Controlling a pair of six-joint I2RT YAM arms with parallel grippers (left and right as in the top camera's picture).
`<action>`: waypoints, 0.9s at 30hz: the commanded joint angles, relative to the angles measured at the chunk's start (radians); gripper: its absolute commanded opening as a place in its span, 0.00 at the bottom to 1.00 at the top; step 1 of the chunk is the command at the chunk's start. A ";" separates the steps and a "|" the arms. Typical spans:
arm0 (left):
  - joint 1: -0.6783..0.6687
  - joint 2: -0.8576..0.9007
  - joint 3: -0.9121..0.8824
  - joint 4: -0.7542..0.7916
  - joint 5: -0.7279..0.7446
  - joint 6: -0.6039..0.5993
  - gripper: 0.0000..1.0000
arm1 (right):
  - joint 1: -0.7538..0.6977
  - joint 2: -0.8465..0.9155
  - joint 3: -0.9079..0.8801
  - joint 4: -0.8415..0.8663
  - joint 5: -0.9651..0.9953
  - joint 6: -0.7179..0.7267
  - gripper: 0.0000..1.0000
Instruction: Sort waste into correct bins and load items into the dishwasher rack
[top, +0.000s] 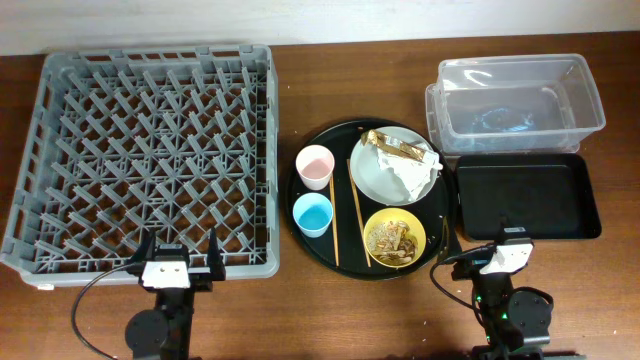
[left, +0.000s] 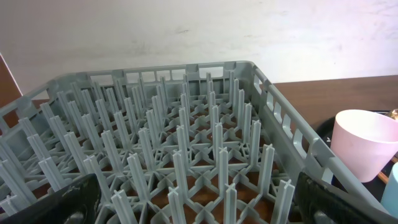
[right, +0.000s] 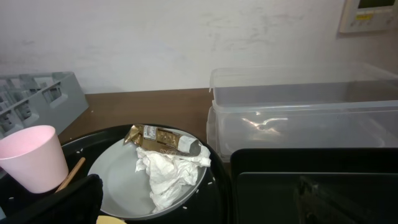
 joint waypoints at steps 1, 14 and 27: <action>0.000 -0.009 -0.003 -0.003 0.003 0.013 0.99 | -0.005 -0.006 -0.008 0.000 -0.006 0.003 0.98; 0.000 -0.009 -0.003 -0.003 0.003 0.013 0.99 | -0.005 -0.006 -0.008 0.001 -0.006 0.004 0.99; 0.000 -0.009 -0.003 -0.003 0.003 0.013 0.99 | -0.005 -0.004 0.078 -0.018 -0.109 -0.076 0.99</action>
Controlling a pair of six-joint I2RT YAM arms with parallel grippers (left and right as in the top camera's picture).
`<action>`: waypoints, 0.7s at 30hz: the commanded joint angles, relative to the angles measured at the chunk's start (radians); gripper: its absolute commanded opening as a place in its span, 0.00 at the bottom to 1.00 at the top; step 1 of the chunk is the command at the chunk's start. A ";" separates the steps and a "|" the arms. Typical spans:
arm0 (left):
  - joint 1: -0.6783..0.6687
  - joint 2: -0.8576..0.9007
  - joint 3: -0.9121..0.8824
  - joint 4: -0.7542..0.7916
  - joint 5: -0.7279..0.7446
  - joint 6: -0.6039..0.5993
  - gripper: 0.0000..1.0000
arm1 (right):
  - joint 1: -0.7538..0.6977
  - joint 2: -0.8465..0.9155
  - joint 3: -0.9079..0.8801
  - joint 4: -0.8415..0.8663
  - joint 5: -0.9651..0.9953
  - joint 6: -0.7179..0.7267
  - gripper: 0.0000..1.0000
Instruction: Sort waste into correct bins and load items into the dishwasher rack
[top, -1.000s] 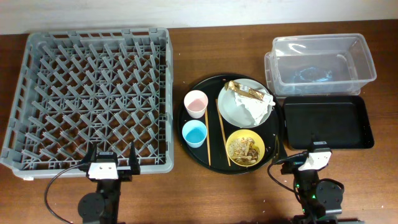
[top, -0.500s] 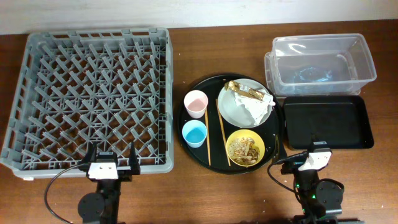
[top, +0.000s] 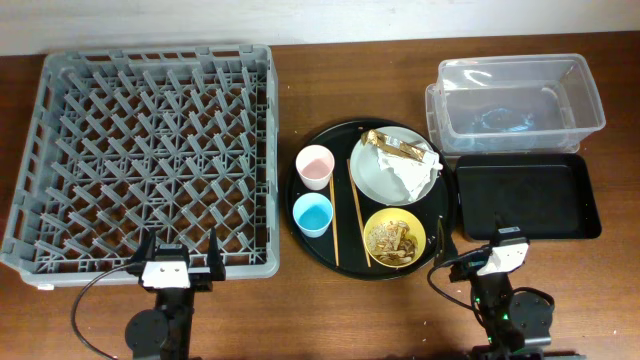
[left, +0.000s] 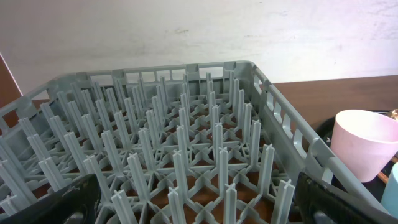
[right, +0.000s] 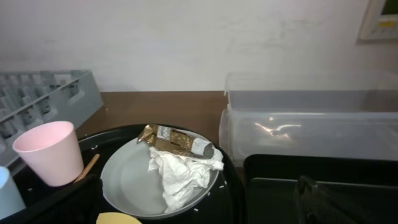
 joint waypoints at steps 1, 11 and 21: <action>0.000 -0.009 -0.003 -0.003 0.003 0.013 0.99 | -0.005 0.002 0.099 -0.045 -0.041 -0.048 0.98; 0.000 -0.009 -0.003 -0.003 0.003 0.013 0.99 | -0.005 0.495 0.588 -0.251 -0.097 -0.079 0.98; 0.000 -0.009 -0.003 -0.003 0.003 0.013 0.99 | -0.004 1.314 1.352 -0.858 -0.141 -0.204 0.98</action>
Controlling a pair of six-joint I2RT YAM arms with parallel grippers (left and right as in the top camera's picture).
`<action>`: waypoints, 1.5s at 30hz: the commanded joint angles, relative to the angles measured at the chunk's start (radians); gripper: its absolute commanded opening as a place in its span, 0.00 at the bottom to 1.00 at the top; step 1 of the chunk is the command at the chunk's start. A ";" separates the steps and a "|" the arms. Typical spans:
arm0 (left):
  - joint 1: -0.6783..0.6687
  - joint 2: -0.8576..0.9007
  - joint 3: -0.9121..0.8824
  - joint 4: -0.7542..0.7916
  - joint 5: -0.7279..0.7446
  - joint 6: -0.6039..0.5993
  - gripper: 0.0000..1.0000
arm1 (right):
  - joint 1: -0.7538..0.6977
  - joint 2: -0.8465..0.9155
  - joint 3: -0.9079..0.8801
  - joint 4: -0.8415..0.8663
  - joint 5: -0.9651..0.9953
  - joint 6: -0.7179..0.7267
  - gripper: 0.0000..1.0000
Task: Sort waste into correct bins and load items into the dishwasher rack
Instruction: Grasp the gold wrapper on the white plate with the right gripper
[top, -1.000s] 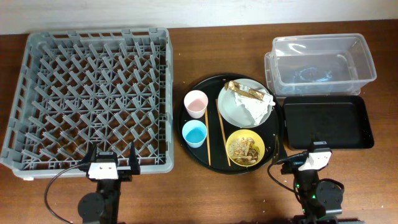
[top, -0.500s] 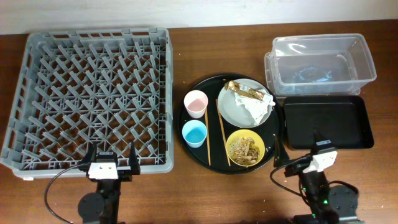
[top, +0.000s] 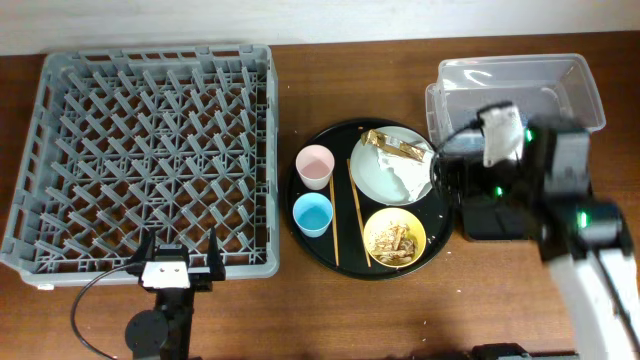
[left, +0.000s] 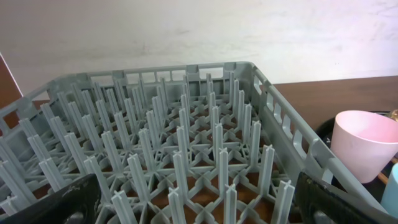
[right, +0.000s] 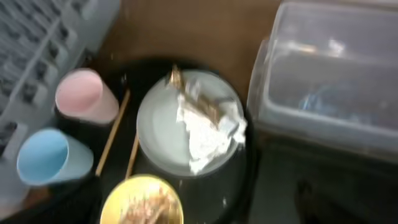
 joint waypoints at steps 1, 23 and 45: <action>0.000 -0.006 -0.003 -0.003 0.004 0.013 0.99 | -0.005 0.179 0.172 -0.079 -0.018 -0.027 0.98; 0.000 -0.006 -0.003 -0.003 0.004 0.013 0.99 | 0.204 0.760 0.185 0.206 0.340 -0.138 0.81; 0.000 -0.006 -0.003 -0.003 0.004 0.013 0.99 | -0.119 0.630 0.436 0.127 0.471 0.834 0.04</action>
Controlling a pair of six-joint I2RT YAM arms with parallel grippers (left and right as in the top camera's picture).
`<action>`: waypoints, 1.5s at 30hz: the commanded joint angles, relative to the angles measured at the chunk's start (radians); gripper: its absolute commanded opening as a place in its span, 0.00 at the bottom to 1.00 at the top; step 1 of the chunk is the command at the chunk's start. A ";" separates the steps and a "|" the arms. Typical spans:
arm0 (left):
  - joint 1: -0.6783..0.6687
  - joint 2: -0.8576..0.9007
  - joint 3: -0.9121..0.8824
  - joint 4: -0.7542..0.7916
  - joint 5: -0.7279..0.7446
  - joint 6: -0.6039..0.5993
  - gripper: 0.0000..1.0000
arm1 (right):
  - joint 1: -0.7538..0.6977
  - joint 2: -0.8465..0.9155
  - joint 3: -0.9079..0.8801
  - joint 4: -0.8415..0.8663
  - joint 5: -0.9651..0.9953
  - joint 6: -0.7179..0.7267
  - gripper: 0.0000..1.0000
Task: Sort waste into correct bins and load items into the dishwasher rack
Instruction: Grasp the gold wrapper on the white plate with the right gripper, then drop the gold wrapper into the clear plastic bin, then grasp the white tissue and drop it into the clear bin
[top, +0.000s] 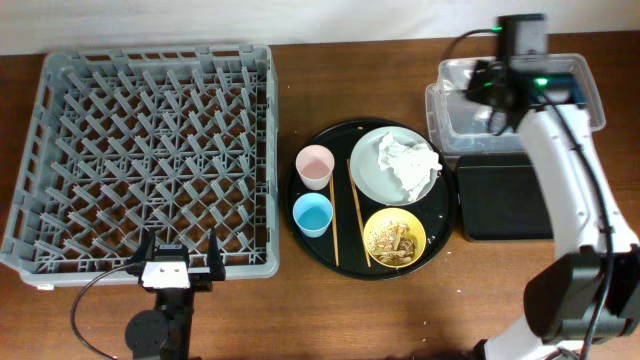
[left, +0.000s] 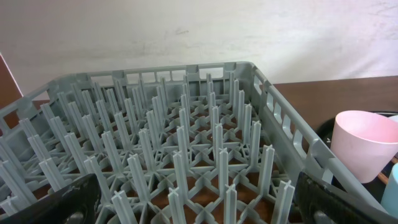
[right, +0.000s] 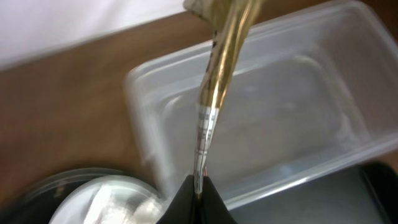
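My right gripper is shut on a gold foil wrapper and holds it over the clear plastic bin. In the overhead view the right gripper is above the bin's left part. On the round black tray stand a white plate with a crumpled tissue, a pink cup, a blue cup, chopsticks and a yellow bowl of scraps. My left gripper is open at the near edge of the grey dishwasher rack.
A black rectangular tray lies in front of the clear bin, partly under my right arm. The rack fills the left half of the table. The pink cup shows at the right of the left wrist view.
The right gripper was over the plate with the wrapper still on it. Now it is shut on the wrapper above the clear bin, and the plate holds only the tissue.
Both arms rested at the near table edge, the wrapper and tissue on the plate. The right arm then stood over the plate and tray. Now it holds the wrapper above the clear bin. The left arm has not moved.
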 joint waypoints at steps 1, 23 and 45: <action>0.000 -0.005 -0.003 -0.003 0.004 0.013 0.99 | -0.070 0.072 -0.005 0.057 0.034 0.466 0.04; 0.000 -0.005 -0.003 -0.003 0.004 0.013 0.99 | 0.316 0.127 -0.094 -0.132 -0.077 -0.164 0.82; 0.000 -0.005 -0.003 -0.003 0.004 0.013 0.99 | 0.244 0.188 0.190 -0.290 0.040 -0.003 0.04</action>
